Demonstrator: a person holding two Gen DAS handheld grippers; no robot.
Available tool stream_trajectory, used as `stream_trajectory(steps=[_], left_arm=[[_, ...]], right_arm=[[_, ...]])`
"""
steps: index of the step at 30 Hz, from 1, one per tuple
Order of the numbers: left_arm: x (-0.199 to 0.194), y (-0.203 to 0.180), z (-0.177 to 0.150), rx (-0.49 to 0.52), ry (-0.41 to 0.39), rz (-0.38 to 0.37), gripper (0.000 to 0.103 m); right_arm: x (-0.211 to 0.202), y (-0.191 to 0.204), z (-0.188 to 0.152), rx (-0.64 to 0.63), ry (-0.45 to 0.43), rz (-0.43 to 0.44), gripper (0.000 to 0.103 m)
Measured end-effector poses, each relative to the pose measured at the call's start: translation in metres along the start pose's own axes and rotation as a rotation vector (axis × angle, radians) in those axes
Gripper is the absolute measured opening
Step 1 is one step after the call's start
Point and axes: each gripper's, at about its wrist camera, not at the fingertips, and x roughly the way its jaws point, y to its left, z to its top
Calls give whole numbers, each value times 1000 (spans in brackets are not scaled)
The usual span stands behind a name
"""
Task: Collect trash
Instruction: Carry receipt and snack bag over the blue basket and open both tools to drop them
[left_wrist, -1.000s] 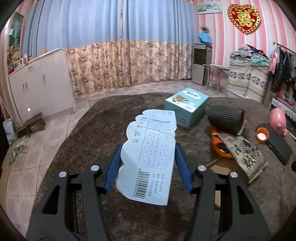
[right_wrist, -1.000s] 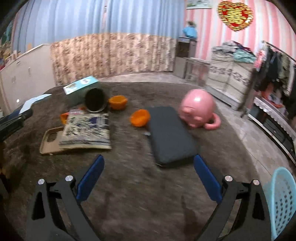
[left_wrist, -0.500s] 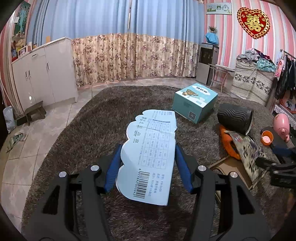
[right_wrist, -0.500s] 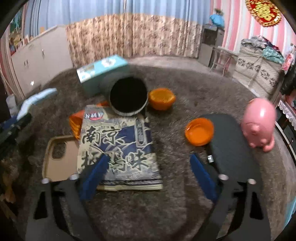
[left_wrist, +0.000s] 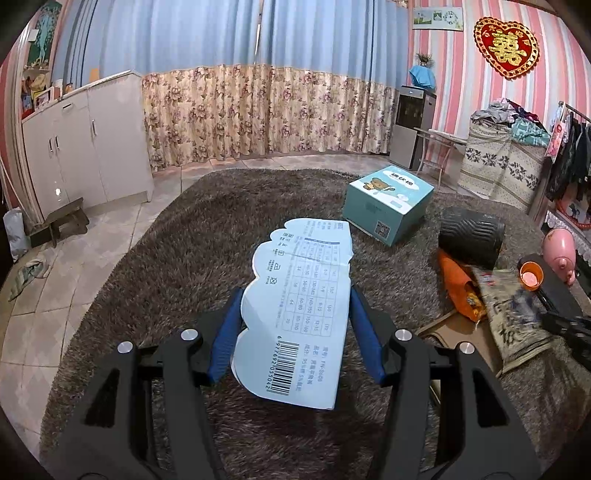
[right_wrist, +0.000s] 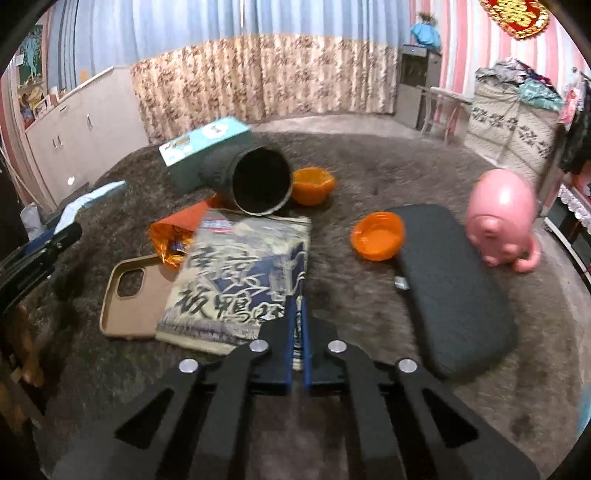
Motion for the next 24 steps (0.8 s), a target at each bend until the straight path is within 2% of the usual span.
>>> stream_trajectory(steps=[7,13,17,24], left_arm=[[-14,-13,1,55,-34,12,56],[-54,-62,9,104,-68,-107,56],[-83,-118,14,162,-101,-229,56],[-116,-225,-1,271,-111,-387,56]], right_arm=[[-77,-55,-25,87,-101,-69,2],[-136,-121,-52,208,-181,-157,2],[-169,-158,-71,277,-235,-210,2],[-217,-234,-108,431,-313,-346,2]])
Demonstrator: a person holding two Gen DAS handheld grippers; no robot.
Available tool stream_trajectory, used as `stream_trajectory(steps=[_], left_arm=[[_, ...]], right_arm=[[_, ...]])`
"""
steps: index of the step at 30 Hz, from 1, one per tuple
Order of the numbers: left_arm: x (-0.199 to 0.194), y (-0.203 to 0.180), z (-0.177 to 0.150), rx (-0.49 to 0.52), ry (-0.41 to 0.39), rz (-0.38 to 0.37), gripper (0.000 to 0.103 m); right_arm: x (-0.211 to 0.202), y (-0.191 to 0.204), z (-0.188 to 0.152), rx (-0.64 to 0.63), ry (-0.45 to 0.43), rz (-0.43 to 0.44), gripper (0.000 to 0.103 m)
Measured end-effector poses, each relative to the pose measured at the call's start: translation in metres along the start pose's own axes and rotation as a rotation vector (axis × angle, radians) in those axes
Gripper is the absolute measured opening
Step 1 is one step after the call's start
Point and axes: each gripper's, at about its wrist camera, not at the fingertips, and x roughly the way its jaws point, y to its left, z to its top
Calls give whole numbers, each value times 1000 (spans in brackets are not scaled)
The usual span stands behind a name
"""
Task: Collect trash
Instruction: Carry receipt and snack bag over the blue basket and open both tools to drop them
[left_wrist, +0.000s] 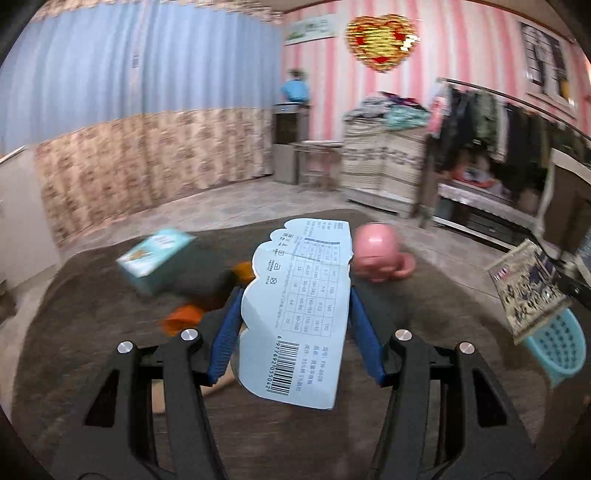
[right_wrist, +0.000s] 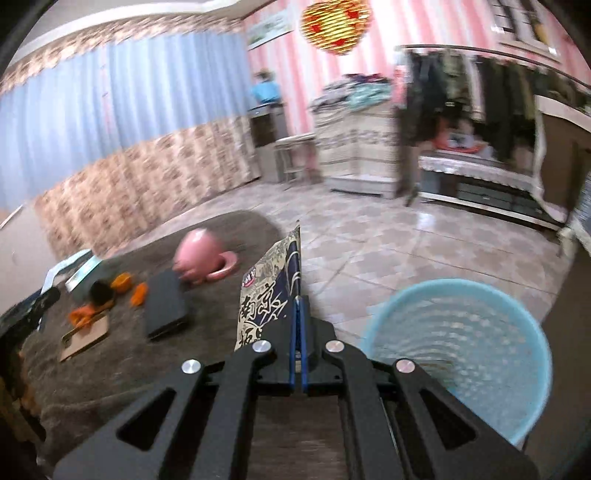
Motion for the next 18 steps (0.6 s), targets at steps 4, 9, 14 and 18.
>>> stream_trajectory(steps=[4,9,14,18], left_arm=[[8,-68,7,58,-8,-100,56],[18,-142,7,117,5,-210,56],[29,-205,1,155,37,-303,56],[38,-257,-9,196,66,-366,56]], right_arm=[[-11,-48,5,64,-33,-102,2],[-25,-103,6,129,-52,-189,2],[-32,-150,0,187,-49,-293,2],[-30,-180,-11,248,-33,-333,2]])
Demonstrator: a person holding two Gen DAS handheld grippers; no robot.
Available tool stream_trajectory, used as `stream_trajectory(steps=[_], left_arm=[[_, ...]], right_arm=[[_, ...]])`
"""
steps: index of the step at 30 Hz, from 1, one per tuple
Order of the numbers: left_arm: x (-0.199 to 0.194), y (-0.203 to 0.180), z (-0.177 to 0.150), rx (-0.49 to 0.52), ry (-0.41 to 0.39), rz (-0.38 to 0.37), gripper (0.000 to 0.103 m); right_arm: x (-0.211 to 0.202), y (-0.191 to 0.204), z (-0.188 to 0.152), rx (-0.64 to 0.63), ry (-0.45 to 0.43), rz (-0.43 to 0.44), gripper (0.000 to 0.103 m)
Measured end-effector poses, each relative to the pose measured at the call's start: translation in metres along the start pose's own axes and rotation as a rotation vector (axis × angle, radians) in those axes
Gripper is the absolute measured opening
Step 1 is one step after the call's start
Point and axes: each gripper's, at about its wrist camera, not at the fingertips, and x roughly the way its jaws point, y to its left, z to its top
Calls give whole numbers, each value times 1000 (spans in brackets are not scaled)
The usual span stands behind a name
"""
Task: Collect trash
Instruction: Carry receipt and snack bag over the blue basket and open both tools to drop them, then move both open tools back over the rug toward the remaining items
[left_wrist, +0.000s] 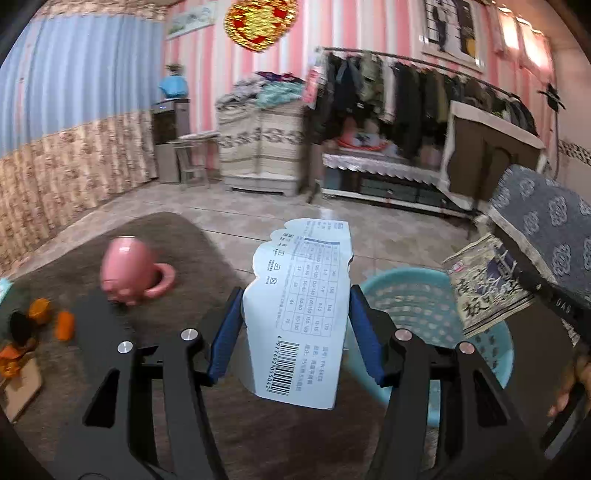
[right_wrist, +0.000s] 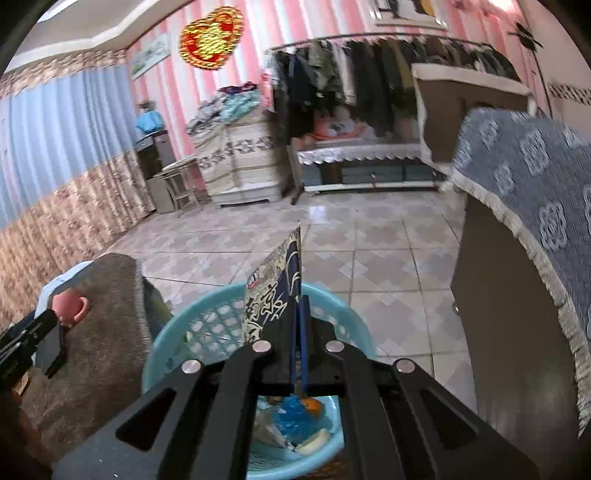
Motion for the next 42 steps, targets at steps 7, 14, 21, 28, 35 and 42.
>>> stream_trajectory(steps=[7,14,21,28,35,42], left_arm=[[37,-48,14,65,18,-75,56],[65,-79,7,82,71,-148,57],[69,-55,0,51,79,-62,88],[51,-2,7,-1,40,90,96],[47,12,11,-57,49,85,96],[36,26,18,-79,30,82,97]], right_arm=[[5,-11,-1,27,-1,-26,2],[8,-19,-7,57,15,-25,2],[15,-17,-7,46,33,-25,2],[20,6,-13,-4,49,-11,4],[36,37,-24,-111,70,-68,67],[19,47,-21,-111,8,-146,95]])
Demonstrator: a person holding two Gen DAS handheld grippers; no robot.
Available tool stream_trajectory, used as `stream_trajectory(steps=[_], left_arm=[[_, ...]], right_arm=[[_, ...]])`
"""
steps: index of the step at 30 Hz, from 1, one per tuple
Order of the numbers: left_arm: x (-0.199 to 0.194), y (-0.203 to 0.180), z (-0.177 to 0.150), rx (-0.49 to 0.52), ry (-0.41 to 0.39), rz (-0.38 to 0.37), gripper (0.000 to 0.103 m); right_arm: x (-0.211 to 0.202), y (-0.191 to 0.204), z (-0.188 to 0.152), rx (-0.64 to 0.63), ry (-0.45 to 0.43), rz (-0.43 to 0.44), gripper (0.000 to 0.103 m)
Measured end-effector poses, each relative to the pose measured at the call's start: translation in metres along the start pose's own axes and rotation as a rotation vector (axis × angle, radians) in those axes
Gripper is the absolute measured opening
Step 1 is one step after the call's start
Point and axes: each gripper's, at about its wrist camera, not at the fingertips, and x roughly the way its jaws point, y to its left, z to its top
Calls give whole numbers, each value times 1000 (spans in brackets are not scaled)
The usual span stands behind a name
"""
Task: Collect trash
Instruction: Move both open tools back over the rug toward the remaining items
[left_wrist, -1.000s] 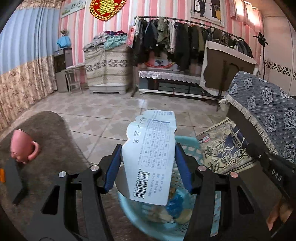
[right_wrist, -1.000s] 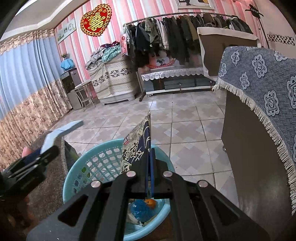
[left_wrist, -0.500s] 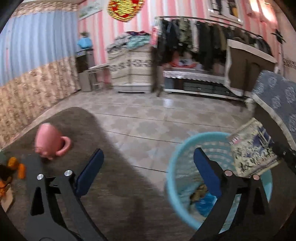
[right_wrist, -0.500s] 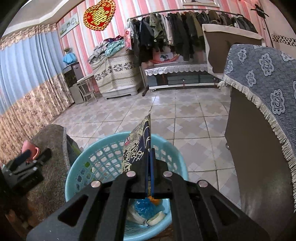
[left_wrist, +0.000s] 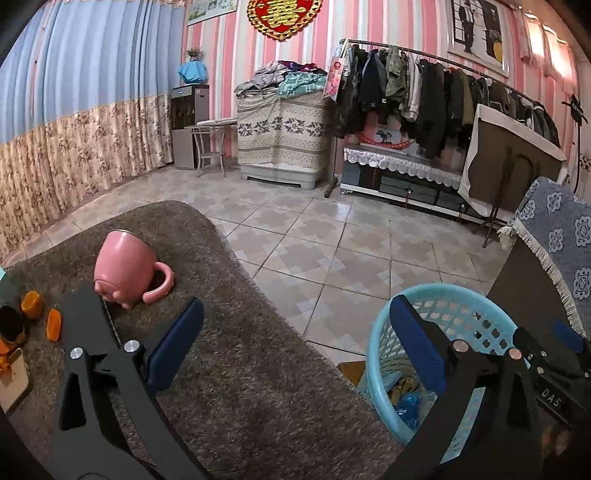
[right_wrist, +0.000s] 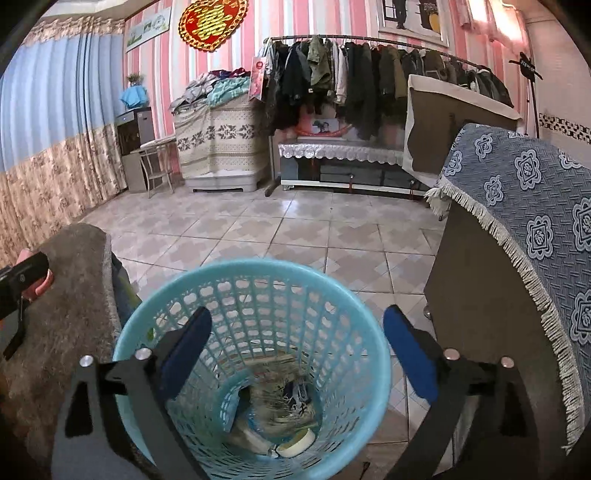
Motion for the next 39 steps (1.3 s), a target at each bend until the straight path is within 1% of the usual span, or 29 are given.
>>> stream_trajectory(steps=[3,7,11,17,20,23,28,32,39], left_arm=[[-6,10,1,-6,-5,13,97],[-21,33,0,-29,-14,31,97],[-39,57,-2,-59,-27,64,97],[-65,103,-14,-106,-42,115,97],[-77,128,-21,-119,-44,170,97],[-90,154,-29,-123,-52,233,97],[-109,199,-42,-165,-46,306,97],[-126,238,-58,-180,-45,393,97],[-139,305,-80,-246,0,493,97]], right_arm=[[-1,3,-1,11,7,7,95],[-3,13,0,12,11,37,96],[-11,32,0,-33,-13,63,96],[-20,62,-2,-71,-17,115,96],[-24,79,-2,-104,-32,129,96],[-25,92,-6,-127,-22,140,96],[-31,114,-8,-158,-36,144,96],[-36,132,-13,-174,-39,183,96],[-44,169,-26,-275,-31,230,96]])
